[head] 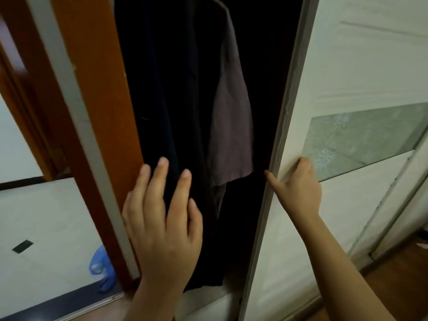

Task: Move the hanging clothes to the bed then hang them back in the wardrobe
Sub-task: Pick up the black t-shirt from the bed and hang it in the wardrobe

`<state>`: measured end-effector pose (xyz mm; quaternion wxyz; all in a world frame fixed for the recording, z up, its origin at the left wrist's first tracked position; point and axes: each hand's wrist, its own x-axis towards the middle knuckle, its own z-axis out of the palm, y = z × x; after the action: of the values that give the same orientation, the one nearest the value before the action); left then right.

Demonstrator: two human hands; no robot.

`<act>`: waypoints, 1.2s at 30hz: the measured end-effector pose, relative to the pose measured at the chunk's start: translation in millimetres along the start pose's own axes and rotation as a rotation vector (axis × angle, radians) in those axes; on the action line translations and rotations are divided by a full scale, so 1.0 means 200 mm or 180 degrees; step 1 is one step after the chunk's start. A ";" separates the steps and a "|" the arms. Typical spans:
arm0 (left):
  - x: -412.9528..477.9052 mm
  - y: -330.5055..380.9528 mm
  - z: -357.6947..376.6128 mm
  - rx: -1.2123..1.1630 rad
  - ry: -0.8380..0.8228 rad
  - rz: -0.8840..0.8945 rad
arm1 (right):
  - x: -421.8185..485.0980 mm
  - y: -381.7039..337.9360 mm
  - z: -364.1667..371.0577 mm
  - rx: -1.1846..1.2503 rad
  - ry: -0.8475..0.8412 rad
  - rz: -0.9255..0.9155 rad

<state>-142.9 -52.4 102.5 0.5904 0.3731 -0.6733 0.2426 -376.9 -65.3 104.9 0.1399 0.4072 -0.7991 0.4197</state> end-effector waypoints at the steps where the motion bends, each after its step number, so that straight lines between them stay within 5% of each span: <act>1: -0.01 -0.03 -0.02 0.0074 0.0005 -0.0113 | -0.04 -0.04 0.00 -0.0001 -0.0051 -0.0062; 6: -0.04 -0.15 -0.09 -0.0262 -0.0192 -0.0937 | -0.22 -0.19 0.00 0.0198 -0.0249 -0.0451; 10: -0.04 -0.22 -0.10 -0.1243 -0.0567 -0.1512 | -0.33 -0.30 0.00 0.0507 -0.0584 -0.0745; 16: -0.08 -0.26 -0.08 -0.1738 -0.0631 -0.1827 | -0.43 -0.43 -0.02 0.0814 -0.1132 -0.0938; 36: -0.10 -0.30 -0.07 -0.1664 -0.0526 -0.1601 | -0.54 -0.58 0.05 0.0878 -0.1672 -0.1282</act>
<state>-86.2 -74.2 79.4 0.6505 0.3819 -0.6452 -0.1211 -218.0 -52.8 102.2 -0.0467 0.6655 -0.6473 0.3687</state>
